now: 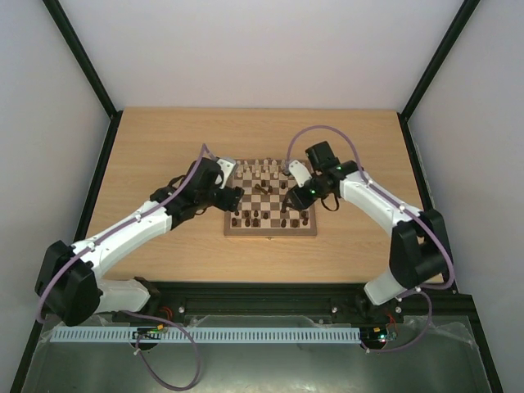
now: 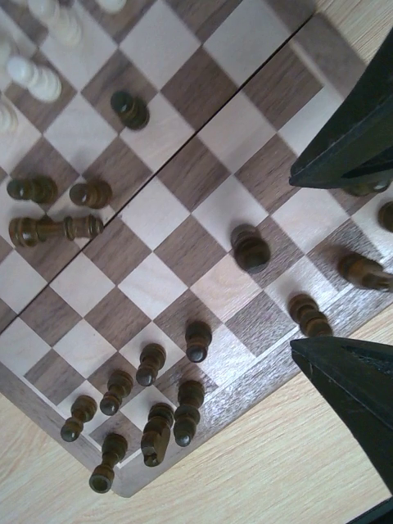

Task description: Set up the chess pieces on the board

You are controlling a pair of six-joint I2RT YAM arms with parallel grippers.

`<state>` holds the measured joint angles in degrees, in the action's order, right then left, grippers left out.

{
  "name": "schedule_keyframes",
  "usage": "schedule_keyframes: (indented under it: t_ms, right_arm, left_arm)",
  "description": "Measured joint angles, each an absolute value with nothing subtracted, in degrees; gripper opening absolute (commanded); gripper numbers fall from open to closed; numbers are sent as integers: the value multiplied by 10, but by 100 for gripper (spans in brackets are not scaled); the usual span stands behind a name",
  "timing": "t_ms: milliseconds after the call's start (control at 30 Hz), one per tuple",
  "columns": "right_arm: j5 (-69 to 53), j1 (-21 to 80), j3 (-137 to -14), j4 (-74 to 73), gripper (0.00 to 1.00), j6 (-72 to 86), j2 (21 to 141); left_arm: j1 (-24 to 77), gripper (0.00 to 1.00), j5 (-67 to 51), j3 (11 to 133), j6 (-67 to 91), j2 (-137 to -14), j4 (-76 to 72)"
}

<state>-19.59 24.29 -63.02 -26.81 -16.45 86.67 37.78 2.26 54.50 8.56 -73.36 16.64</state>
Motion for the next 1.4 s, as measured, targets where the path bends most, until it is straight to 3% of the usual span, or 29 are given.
schedule_keyframes:
  t_ms: [333,867,1067,1400]
  right_arm:
    - [-146,287,-706,-307,45,-162,986]
    - [-116,289,-728,-323,21,-147,1013]
    - [-118,289,-731,-323,7,-144,1018]
    - [-135,290,-735,-324,4,-144,1002]
  left_arm:
    - [323,81,-10,520,108,-730,132]
    - [321,78,-25,520,110,-732,127]
    - [318,78,-28,520,110,-740,127]
    - [317,77,-30,520,110,-741,127]
